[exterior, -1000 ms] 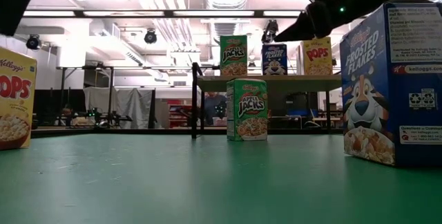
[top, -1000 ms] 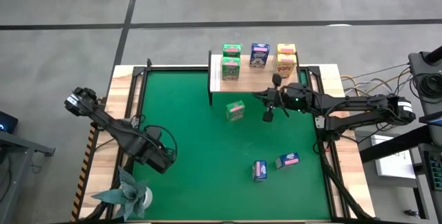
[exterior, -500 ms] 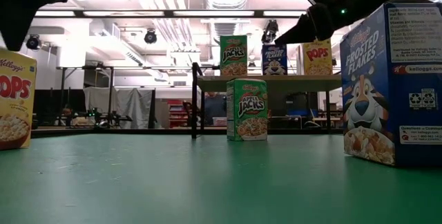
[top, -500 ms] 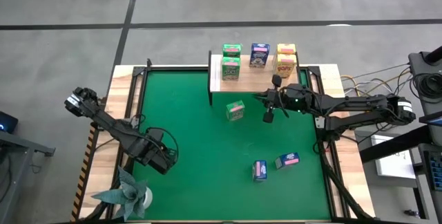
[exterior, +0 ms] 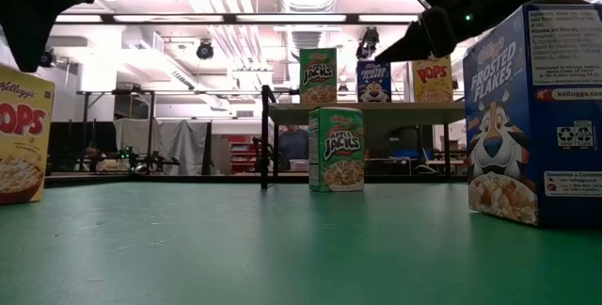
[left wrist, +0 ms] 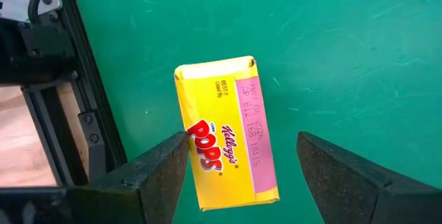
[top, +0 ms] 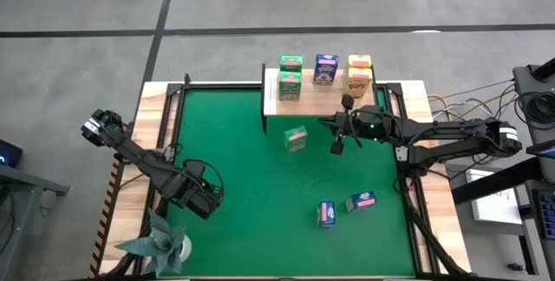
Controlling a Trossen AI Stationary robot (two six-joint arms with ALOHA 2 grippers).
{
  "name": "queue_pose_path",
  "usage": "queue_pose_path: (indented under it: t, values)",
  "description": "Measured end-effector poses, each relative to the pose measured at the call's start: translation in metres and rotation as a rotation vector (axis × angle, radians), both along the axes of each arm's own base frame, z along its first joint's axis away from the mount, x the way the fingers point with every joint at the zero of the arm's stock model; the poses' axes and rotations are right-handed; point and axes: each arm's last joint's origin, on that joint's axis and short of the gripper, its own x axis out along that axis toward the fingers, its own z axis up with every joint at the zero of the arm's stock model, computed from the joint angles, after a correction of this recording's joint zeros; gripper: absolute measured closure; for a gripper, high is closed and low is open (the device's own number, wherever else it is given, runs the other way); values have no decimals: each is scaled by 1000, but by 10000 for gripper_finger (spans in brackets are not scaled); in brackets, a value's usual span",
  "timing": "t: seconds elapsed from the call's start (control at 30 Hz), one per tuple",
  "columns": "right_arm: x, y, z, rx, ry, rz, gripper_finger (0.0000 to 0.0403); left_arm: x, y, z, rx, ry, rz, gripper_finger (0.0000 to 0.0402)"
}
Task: Stack cereal on shelf
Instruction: Put the yellow cereal box on the shelf aligned with the other yellow cereal box
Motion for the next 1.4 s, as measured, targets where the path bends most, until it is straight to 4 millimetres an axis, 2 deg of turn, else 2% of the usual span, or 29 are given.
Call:
queue_pose_path:
  t: [1.1,1.4]
  values:
    - [0,1,-2,29,10,17,390,-8,-6,1,21,17,-19,148]
    - [-1,1,-3,30,18,17,390,-4,-10,-12,55,55,-15,148]
